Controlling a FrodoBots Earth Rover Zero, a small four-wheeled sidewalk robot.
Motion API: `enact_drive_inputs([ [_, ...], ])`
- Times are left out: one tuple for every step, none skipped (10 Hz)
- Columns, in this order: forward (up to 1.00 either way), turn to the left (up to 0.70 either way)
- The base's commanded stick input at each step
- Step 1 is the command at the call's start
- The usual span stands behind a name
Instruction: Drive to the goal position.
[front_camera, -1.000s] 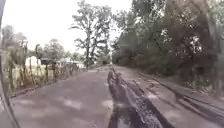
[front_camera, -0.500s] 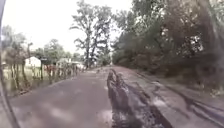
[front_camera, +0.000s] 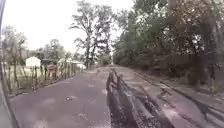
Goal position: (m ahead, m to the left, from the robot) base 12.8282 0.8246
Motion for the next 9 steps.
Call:
enact_drive_inputs([
  [0.70,0.00],
  [0.70,0.00],
  [0.70,0.00],
  [0.70,0.00],
  [0.70,0.00],
  [0.70,0.00],
  [0.70,0.00],
  [0.70,0.00],
  [0.70,0.00],
])
